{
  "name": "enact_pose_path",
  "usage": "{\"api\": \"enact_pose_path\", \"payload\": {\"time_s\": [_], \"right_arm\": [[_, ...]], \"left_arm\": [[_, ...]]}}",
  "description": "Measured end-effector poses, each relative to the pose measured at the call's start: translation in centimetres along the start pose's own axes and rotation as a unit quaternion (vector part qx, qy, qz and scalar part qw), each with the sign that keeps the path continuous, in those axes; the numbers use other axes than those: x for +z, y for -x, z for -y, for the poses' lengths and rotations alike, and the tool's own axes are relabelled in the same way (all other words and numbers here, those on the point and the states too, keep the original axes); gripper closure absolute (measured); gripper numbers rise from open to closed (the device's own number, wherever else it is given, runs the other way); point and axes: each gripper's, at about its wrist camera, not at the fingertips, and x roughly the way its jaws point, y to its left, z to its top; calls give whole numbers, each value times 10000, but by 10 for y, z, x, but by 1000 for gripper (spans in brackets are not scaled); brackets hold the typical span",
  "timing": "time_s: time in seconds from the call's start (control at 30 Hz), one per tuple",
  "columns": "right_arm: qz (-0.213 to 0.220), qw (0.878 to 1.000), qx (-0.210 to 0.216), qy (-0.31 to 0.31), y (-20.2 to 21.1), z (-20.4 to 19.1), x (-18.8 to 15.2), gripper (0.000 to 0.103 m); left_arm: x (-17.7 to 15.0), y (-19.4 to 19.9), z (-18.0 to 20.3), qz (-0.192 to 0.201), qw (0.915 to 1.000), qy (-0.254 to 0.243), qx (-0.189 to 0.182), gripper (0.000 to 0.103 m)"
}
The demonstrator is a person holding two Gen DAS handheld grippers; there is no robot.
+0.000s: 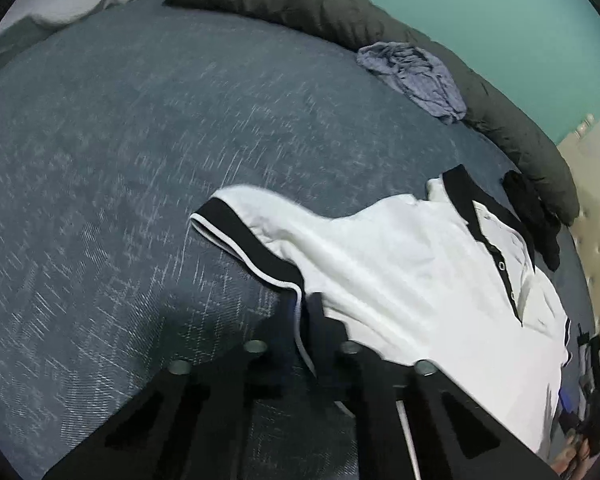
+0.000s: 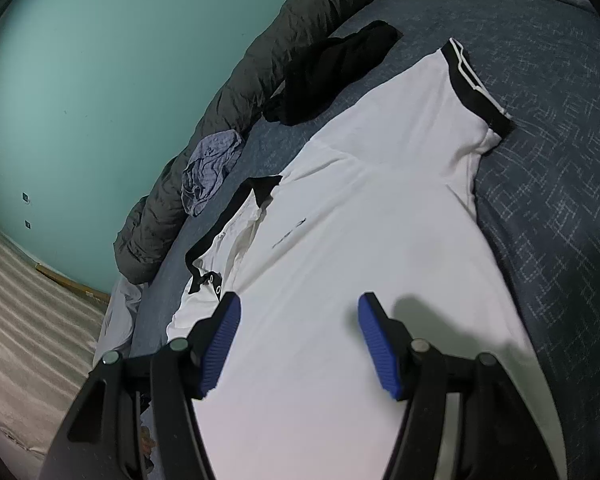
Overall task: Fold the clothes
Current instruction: 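Grasp the other sleeve's black trim with the left gripper, then fold the held sleeve inward over the polo body with the left gripper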
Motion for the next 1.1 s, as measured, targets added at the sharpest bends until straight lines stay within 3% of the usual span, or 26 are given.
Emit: {"api": "enact_pose_path", "payload": {"time_s": [0.33, 0.5, 0.6, 0.7, 0.87, 1.1], "right_arm": [[-39, 10000, 15, 41, -2, -3, -3, 41], [-43, 10000, -6, 19, -3, -1, -2, 41], [-57, 10000, 0, 8, -4, -1, -2, 41], [-56, 10000, 1, 4, -4, -1, -2, 41], [-24, 10000, 0, -10, -2, -1, -3, 41], [-65, 10000, 8, -17, -3, 0, -3, 41]], "left_arm": [[18, 9, 48, 140, 9966, -810, 43, 100], [19, -10, 53, -137, 9974, -710, -78, 99], [18, -6, 55, -124, 9973, -705, -157, 89], [15, 5, 54, 76, 9968, -772, -179, 53], [12, 25, 38, 377, 9974, -603, -99, 50], [8, 22, 37, 190, 9973, -704, -80, 50]]}}
